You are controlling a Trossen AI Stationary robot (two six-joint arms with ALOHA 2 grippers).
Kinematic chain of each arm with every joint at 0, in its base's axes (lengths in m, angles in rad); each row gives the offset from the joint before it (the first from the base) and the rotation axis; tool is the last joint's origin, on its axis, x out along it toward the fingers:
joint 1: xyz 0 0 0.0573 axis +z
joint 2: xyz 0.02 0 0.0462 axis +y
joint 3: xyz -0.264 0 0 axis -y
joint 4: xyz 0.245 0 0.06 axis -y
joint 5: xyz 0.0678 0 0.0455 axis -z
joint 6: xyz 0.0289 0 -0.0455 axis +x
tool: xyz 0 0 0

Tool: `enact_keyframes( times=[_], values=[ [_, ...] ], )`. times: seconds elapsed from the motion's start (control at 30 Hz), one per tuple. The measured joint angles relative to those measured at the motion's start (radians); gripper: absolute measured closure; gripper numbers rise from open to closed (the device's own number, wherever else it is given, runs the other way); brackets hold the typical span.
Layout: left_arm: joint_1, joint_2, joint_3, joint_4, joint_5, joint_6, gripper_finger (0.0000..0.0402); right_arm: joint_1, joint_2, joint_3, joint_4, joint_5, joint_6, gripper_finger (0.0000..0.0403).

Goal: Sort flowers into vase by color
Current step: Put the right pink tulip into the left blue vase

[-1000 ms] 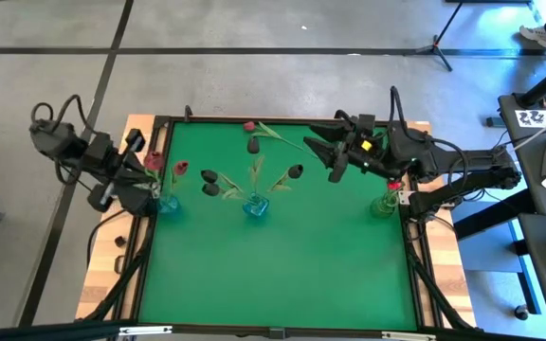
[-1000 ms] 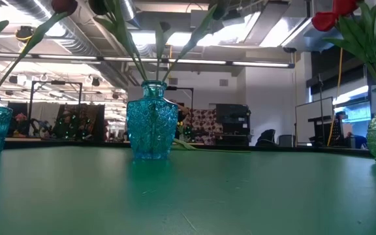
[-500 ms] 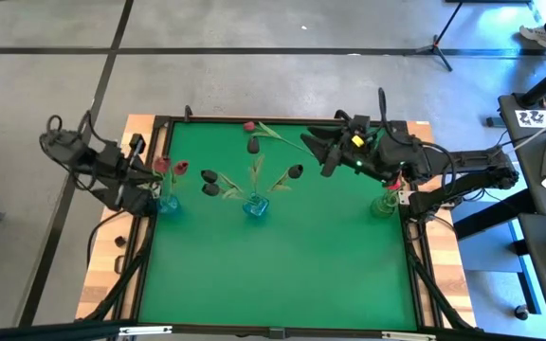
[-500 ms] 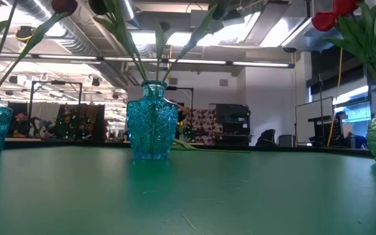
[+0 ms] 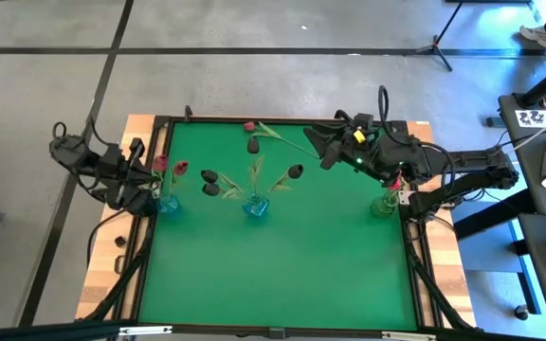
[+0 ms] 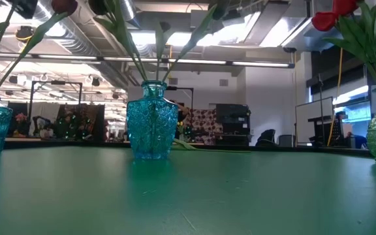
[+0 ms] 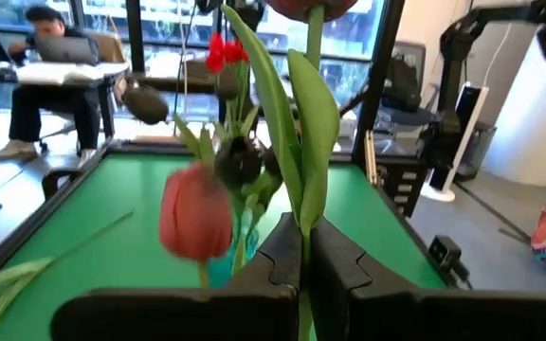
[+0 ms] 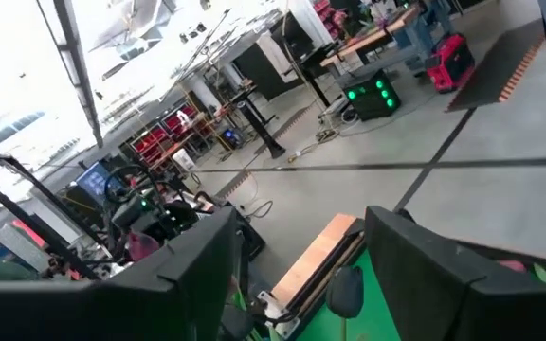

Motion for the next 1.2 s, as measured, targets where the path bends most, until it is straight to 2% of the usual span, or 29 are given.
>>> enact_keyframes(
  times=[0.2,0.43,0.6,0.8,1.2],
  values=[
    [0.0,-0.022,-0.002,-0.031,-0.002,0.018,0.0402,0.0,0.002,0.0,-0.055,0.015,0.065,0.017],
    [0.0,-0.022,-0.032,0.074,-0.004,0.088,0.0402,0.0,0.009,0.001,-0.084,0.013,0.114,0.017],
    [0.0,-0.022,-0.034,0.044,-0.029,0.094,0.0402,0.001,0.023,0.002,-0.09,-0.022,0.12,0.017],
    [0.0,-0.022,-0.034,-0.063,-0.062,0.003,0.0402,0.001,0.037,0.001,-0.092,-0.057,0.124,0.017],
    [0.0,-0.022,-0.034,-0.085,-0.057,-0.045,0.0382,0.001,0.035,0.001,-0.117,-0.065,0.135,0.017]
  ],
)
